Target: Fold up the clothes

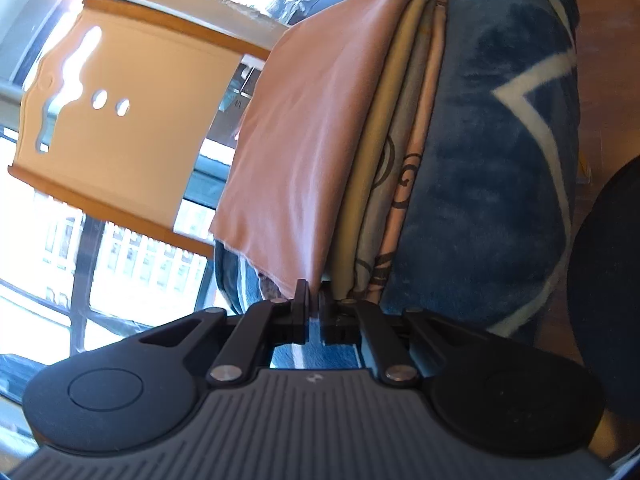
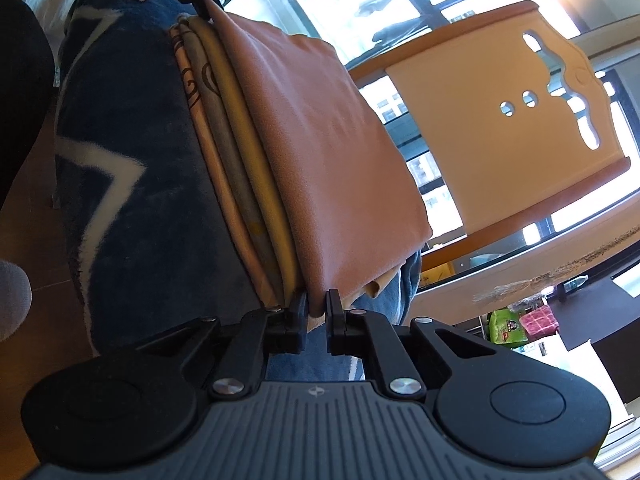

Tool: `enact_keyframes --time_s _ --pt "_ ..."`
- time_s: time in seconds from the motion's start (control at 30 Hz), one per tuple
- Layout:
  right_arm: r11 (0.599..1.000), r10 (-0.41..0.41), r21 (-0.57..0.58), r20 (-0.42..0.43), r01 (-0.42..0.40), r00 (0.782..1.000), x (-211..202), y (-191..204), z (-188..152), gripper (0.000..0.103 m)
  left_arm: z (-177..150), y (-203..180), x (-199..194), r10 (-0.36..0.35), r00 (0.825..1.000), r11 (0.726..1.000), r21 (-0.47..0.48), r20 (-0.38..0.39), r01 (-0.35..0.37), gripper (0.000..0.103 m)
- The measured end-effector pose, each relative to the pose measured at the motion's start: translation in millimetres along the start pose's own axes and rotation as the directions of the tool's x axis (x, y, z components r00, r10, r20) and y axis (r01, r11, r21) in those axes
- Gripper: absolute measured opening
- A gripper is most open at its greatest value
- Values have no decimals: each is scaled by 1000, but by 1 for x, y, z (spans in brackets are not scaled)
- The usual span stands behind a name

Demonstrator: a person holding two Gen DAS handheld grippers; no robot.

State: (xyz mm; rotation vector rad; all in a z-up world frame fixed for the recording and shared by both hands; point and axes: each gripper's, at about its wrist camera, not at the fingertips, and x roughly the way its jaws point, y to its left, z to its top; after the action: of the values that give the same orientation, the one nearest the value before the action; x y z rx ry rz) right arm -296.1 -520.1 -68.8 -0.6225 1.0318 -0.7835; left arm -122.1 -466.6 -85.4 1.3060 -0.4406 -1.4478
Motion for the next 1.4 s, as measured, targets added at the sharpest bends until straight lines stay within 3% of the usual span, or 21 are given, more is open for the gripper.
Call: enact_keyframes --time_s 0.17,0.23,0.27,0.33,0.37,0.43,0.53,0.6,0.63,0.73,0.87,1.03,1.4 --pt "979 61 196 -49 -50 997 -6 -12 -10 13 -13 12 -9 -65 997 975 -215 -50 52 6" --pt "941 103 329 -57 -78 993 -10 -19 -14 18 -18 18 -14 -95 993 940 -334 -68 67 8" --pt "908 127 409 -54 -95 990 -12 -22 -17 21 -20 20 -17 -108 991 916 -394 -76 70 15" --pt "807 178 576 -32 -127 984 -18 -30 -23 40 -23 24 -21 -135 987 858 -508 -81 76 28" --pt "741 201 656 -13 -144 979 -21 -33 -27 44 -25 26 -23 -150 985 825 -560 -83 78 32" --pt "586 245 791 34 -176 969 -25 -38 -36 56 -27 29 -26 -178 981 752 -654 -84 80 32" --pt "365 277 912 86 -187 957 -31 -39 -48 68 -28 32 -28 -205 975 666 -742 -84 76 35" --pt "259 287 949 103 -181 952 -35 -40 -56 70 -27 33 -28 -224 971 622 -779 -80 79 43" --pt "238 292 954 108 -181 950 -36 -40 -56 73 -26 33 -29 -226 971 604 -793 -77 77 46" --pt "218 307 957 118 -190 945 -41 -36 -50 83 -23 40 -30 -230 971 549 -832 -57 81 69" --pt "228 293 956 113 -184 949 -48 -36 -42 100 -21 43 -36 -230 973 490 -867 -30 89 99" --pt "225 302 959 98 -171 948 -50 -38 -33 101 -15 48 -43 -250 968 434 -896 -18 96 102" --pt "240 335 949 117 -205 935 -56 -35 -11 103 -1 49 -58 -238 970 404 -913 -40 62 102"
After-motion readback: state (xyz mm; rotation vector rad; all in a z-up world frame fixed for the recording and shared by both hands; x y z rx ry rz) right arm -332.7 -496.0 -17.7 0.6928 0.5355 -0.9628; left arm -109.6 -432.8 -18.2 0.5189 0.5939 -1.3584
